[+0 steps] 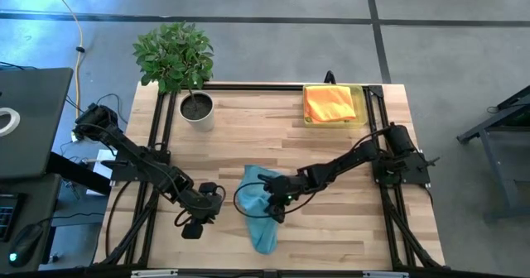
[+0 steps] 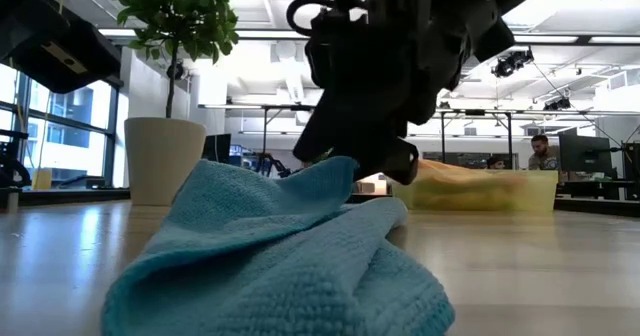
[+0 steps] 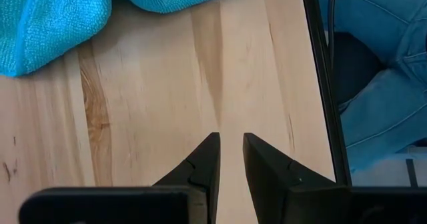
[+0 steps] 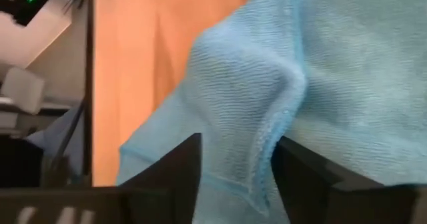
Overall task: Fold microfiber towels
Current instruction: Fold the blue microfiber towel
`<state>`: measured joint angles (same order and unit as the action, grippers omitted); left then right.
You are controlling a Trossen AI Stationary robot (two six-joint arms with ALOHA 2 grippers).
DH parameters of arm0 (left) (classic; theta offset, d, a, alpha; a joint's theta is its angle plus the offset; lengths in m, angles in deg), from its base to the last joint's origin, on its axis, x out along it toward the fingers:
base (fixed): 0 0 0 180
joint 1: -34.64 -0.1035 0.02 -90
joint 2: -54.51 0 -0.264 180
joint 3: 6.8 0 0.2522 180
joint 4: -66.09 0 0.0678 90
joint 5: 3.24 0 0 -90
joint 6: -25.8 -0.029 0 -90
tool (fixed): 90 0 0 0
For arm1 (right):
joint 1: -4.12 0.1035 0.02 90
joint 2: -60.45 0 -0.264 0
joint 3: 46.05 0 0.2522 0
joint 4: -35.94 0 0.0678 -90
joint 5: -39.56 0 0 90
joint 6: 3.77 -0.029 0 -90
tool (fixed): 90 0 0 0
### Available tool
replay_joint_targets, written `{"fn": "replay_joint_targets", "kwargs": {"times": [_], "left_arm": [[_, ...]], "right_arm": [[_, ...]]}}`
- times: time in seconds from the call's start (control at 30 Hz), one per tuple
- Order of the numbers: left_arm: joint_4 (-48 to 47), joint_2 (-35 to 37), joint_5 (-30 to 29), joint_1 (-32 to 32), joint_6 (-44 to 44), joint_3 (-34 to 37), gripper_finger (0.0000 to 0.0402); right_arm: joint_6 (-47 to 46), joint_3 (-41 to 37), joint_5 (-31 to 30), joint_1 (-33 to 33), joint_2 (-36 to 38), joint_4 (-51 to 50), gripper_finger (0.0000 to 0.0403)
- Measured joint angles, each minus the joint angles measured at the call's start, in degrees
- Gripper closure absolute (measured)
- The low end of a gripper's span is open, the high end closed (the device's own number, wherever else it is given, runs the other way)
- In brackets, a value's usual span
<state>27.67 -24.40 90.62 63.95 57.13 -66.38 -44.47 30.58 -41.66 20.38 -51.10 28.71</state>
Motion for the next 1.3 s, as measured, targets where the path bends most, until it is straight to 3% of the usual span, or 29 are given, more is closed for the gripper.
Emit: {"fn": "replay_joint_targets", "kwargs": {"times": [0.27,0.33,0.57,0.83,1.1,1.3], "left_arm": [[0.01,0.00,0.00,0.01,0.00,0.00,0.0343],[0.04,-0.02,-0.02,0.01,0.00,0.00,0.0343],[0.68,-0.02,-4.29,-0.01,-6.02,0.00,0.0343],[9.05,-0.04,-14.92,-1.68,-15.64,0.00,0.0343],[18.33,-0.87,-15.61,-6.62,-23.31,-0.07,0.0341],[21.62,-4.28,-14.93,-10.56,-27.65,-0.07,0.0315]], "right_arm": [[-2.38,0.00,-4.09,0.21,0.00,-1.72,0.0377],[-2.41,0.00,-4.10,0.21,0.00,-1.97,0.0395],[-4.28,0.02,-3.13,0.81,3.03,-5.44,0.0400],[-6.52,0.07,-2.94,4.15,10.95,-11.90,0.0402],[-13.95,0.07,-2.13,6.99,17.66,-21.02,0.0402],[-19.18,0.07,-0.66,8.43,21.78,-27.11,0.0403]]}}
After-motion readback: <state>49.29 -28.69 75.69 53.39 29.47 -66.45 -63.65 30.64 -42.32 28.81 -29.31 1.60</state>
